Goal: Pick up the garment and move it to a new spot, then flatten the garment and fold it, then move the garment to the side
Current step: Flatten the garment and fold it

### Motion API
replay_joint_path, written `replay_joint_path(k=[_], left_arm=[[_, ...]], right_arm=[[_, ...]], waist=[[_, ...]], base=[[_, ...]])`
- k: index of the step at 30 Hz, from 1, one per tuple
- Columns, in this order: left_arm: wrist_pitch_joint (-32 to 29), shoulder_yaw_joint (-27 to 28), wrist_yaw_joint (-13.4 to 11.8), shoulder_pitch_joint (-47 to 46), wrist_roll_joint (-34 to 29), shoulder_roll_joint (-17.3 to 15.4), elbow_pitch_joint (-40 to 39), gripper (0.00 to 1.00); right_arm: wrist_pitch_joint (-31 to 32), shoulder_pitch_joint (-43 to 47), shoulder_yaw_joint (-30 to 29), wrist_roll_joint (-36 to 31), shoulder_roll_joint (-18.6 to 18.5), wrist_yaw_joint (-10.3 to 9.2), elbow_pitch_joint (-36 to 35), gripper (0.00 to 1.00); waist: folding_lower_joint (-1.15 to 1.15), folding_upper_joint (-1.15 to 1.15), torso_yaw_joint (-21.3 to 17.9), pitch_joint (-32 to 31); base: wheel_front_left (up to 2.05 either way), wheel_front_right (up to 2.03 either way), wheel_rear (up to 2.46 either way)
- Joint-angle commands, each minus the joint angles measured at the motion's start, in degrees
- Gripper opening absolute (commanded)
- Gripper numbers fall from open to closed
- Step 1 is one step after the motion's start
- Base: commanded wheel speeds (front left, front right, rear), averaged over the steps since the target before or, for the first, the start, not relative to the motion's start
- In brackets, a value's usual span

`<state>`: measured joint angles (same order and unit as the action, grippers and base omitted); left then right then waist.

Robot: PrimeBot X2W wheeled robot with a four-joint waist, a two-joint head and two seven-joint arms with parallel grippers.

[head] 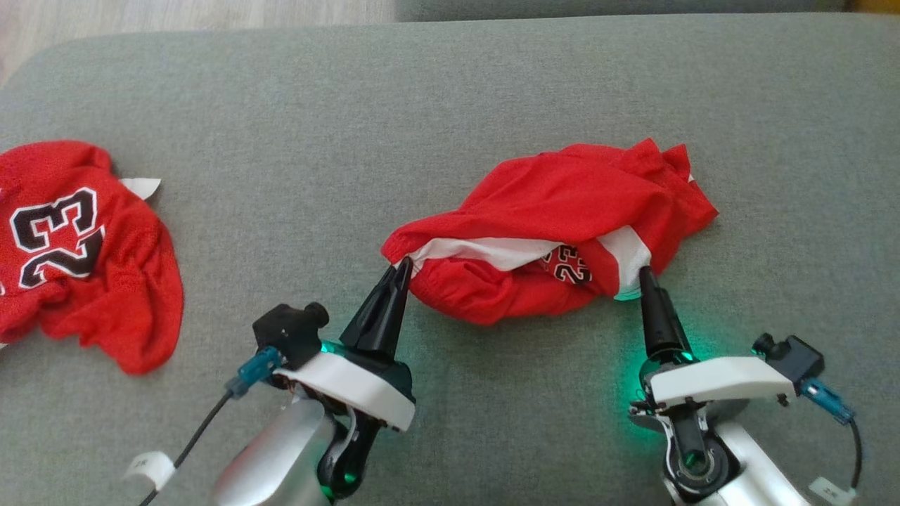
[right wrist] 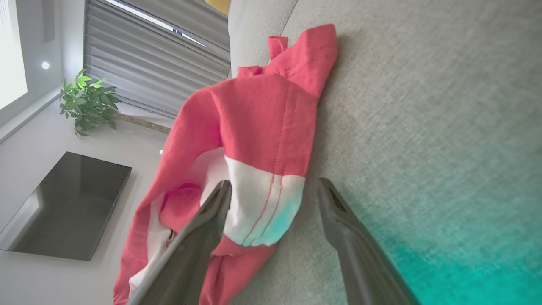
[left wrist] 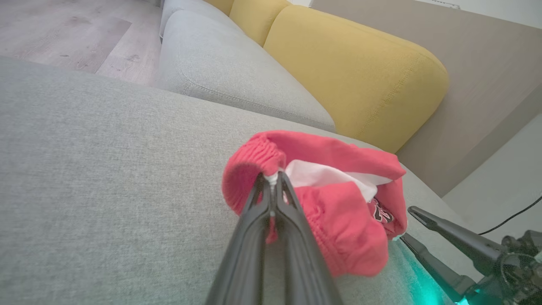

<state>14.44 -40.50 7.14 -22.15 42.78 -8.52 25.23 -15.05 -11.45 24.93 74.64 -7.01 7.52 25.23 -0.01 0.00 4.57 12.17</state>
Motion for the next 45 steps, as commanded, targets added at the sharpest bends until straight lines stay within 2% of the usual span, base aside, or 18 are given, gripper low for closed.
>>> replay_joint_path(k=[1, 5, 6, 7, 8, 9, 10, 18, 24, 28, 32, 37, 42, 45], left_arm=[[0.6, 2.0, 0.3, -2.9, -0.5, -0.2, -1.4, 0.00], [0.6, 1.6, 0.3, -3.1, -0.8, 0.0, -1.4, 0.00], [0.6, 1.4, 0.3, -3.1, -0.8, 0.0, -1.5, 0.00], [0.6, 1.3, 0.3, -3.1, -0.8, 0.0, -1.5, 0.00], [0.6, 1.1, 0.3, -3.2, -0.8, 0.1, -1.5, 0.00], [0.6, 1.0, 0.3, -3.2, -0.8, 0.1, -1.5, 0.00], [0.6, 0.9, 0.3, -3.2, -0.8, 0.1, -1.5, 0.00], [0.6, 1.7, 0.3, -2.8, -1.1, 0.1, -2.2, 0.00], [0.6, 2.2, 0.3, -3.4, -2.8, -2.1, -3.7, 0.00], [0.6, 1.7, 0.3, -5.6, -3.7, -6.0, -5.5, 0.00], [0.3, 0.6, 0.3, -9.4, -3.6, -11.4, -8.7, 0.00], [-2.2, -0.7, 0.3, -15.9, -1.5, -18.5, -15.7, 0.00], [-5.6, -0.6, 0.3, -25.2, 0.3, -23.5, -20.9, 0.00], [-7.0, -0.8, 0.3, -29.7, 0.8, -24.2, -21.1, 0.00]], right_arm=[[0.9, -0.5, 3.4, 1.3, 1.9, -0.03, 0.2, 1.00], [1.9, -2.0, 5.9, 3.4, 1.3, -0.03, 1.9, 1.00], [2.0, -2.3, 6.5, 3.6, 1.1, -0.03, 2.5, 0.97], [1.9, -2.8, 7.0, 3.7, 1.0, -0.03, 3.1, 0.78], [1.9, -3.1, 7.4, 3.9, 0.9, -0.03, 3.6, 0.45], [1.9, -3.4, 7.7, 4.1, 0.8, -0.03, 4.4, 0.16], [1.9, -3.7, 8.1, 4.4, 0.7, -0.03, 4.7, 0.00], [0.8, -4.0, 9.9, 3.7, -2.3, -0.03, 3.8, 0.00], [0.1, -2.1, 7.7, -0.9, -8.7, -0.03, -1.3, 0.00], [0.1, -1.0, 2.5, -5.5, -14.2, -0.03, -6.4, 0.00], [0.2, -1.1, -1.9, -10.5, -20.5, -0.03, -11.6, 0.00], [4.4, -3.8, -8.9, -14.9, -26.4, -0.03, -19.3, 0.00], [11.6, -10.1, -15.8, -18.8, -28.0, -0.03, -25.3, 0.00], [14.6, -13.7, -17.4, -20.5, -27.3, -0.03, -26.1, 0.00]], waist=[[0.01, 0.00, 0.0, 0.0], [0.01, 0.00, 0.1, -0.1], [0.01, 0.00, 0.2, -0.2], [0.01, 0.00, 0.3, -0.2], [0.01, 0.00, 0.4, -0.3], [0.01, 0.00, 0.4, -0.4], [0.01, 0.00, 0.5, -0.5], [0.01, 0.00, 0.4, -2.2], [0.01, 0.00, -1.0, -5.3], [0.01, 0.00, -3.0, -7.6], [0.01, 0.00, -5.1, -9.5], [0.01, 0.00, -7.3, -10.3], [0.01, 0.00, -8.6, -9.0], [0.01, 0.00, -8.9, -7.5]], base=[[0.00, 0.00, 0.00], [0.00, 0.00, 0.00], [0.00, 0.00, 0.00], [0.00, 0.00, 0.00], [0.00, 0.00, 0.00], [0.00, 0.00, 0.00], [0.00, 0.00, 0.00], [0.00, 0.00, 0.00], [0.00, 0.00, 0.00], [0.00, 0.00, 0.00], [0.00, 0.00, 0.00], [0.00, 0.00, 0.00], [0.00, 0.00, 0.00], [0.00, 0.00, 0.00]])
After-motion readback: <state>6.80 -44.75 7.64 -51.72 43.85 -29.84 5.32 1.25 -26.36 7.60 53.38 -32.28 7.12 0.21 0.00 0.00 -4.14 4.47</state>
